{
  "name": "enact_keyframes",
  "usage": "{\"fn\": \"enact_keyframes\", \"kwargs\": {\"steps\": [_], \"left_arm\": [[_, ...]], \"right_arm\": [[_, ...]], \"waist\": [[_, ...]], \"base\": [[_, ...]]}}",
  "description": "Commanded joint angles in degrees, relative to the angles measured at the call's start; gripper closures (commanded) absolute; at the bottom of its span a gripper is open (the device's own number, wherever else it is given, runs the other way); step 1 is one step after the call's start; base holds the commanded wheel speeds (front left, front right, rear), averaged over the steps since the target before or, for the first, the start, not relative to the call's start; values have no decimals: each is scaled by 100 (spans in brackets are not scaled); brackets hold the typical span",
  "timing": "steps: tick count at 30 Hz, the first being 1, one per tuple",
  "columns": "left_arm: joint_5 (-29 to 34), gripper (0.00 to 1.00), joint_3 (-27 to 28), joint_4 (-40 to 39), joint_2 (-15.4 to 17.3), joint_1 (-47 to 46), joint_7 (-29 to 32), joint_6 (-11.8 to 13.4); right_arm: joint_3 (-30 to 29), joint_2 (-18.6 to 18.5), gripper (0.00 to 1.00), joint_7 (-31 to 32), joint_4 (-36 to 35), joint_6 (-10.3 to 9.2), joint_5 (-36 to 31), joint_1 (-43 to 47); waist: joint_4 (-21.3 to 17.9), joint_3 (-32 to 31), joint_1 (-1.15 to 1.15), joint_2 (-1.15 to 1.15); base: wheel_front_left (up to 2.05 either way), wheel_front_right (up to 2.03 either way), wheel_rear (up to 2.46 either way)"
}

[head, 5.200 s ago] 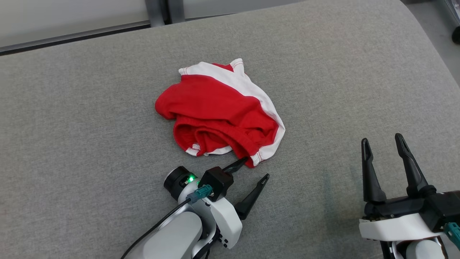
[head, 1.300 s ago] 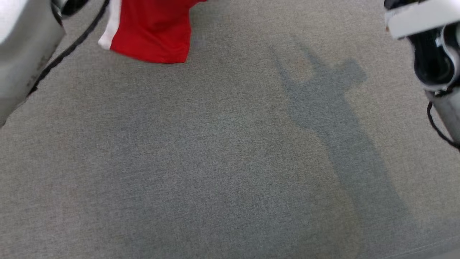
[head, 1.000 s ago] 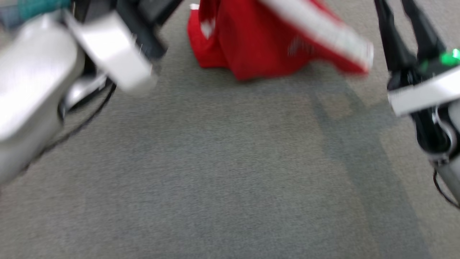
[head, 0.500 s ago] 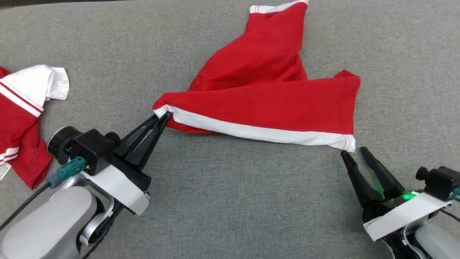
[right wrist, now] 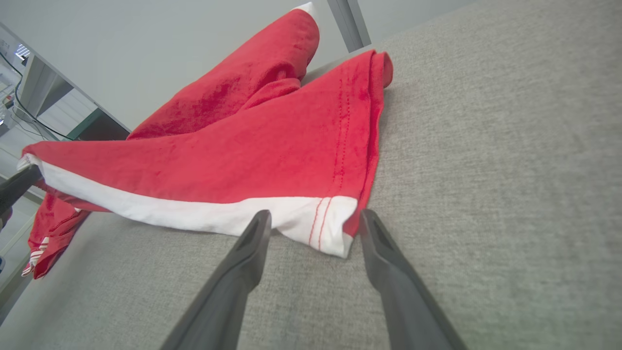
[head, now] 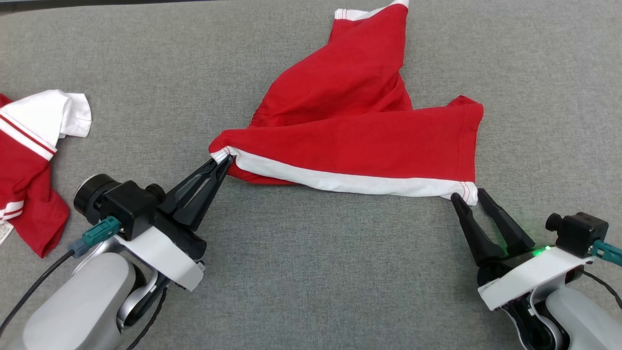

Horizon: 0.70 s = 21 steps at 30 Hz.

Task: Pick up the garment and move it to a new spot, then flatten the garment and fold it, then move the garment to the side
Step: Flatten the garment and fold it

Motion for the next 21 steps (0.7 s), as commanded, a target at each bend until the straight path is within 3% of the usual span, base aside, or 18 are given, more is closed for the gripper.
{"fn": "enact_keyframes", "kwargs": {"steps": [1,2,16,21], "left_arm": [[64,100,82,50,-27,99,-9,-42],[100,100,118,72,-50,105,-9,-65],[321,100,481,191,-179,206,-9,-200],[169,100,374,-215,-68,-176,-9,-208]], "right_arm": [[135,106,85,41,148,20,99,86],[160,116,100,41,175,20,108,62],[316,-155,100,30,-6,13,-218,-143],[-443,-385,100,19,-618,11,-542,-271]], "waist": [[-3,15,0,0],[-9,24,0,0],[-202,-49,0,0],[-300,-196,0,0]], "base": [[0,0,0],[0,0,0],[0,0,0],[0,0,0]]}}
